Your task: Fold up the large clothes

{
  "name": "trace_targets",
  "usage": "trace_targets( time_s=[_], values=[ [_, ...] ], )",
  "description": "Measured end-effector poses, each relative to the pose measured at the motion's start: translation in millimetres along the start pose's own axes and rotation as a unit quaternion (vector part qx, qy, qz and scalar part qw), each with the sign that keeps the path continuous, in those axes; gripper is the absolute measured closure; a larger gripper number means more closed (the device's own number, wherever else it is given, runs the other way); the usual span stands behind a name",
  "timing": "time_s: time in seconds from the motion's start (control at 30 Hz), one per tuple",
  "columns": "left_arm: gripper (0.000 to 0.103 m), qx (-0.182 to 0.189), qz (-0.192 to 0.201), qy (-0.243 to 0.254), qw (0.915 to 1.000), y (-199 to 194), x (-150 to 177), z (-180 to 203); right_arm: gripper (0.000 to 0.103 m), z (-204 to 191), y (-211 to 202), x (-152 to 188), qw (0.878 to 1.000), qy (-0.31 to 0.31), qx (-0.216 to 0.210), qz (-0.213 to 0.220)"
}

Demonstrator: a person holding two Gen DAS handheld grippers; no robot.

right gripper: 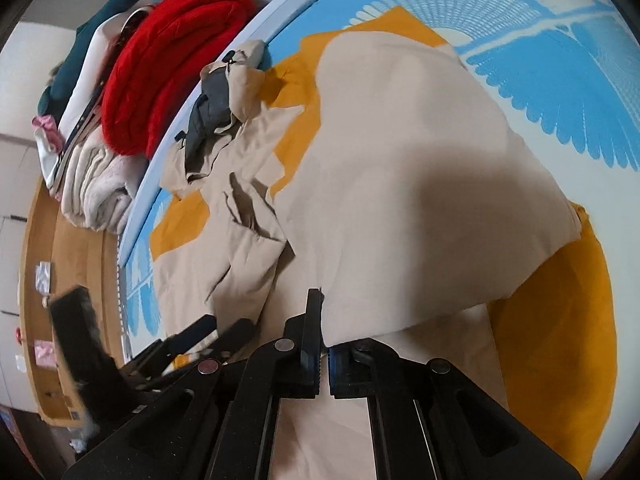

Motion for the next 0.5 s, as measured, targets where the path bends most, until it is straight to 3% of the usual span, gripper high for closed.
trace_targets(
  time_s=[0.17,0.3,0.43,0.5],
  values=[
    [0.04,-0.052,-0.001,0.006,0.9986,2,5,-15,0.1,-6,1,0,1.0,-0.008,-0.006,0.001],
    [0.04,-0.072,0.034,-0.094,0.9924,-21,8,-64,0.101,-6,4,-1,1.0,-0.003,0.005,0.007],
    [0.04,-0.03,0.059,-0.226,0.9719,-44,23,-125,0.101,1,8,-3,1.0,0.011,0.025,0.012],
    [0.04,0.001,0.06,-0.263,0.9628,-47,29,-140,0.101,1,11,-1,1.0,0.016,0.02,0.006]
  ],
)
Point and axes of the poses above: each gripper's, at about its wrist camera, not at the fingertips, and y roughly the way its jaws point, z to its right, x to its underside, the point moved 4 cm from there along y, roughly the way its jaws point, and after that the axes turned 11 degrees about y, right-handed, at the moved point
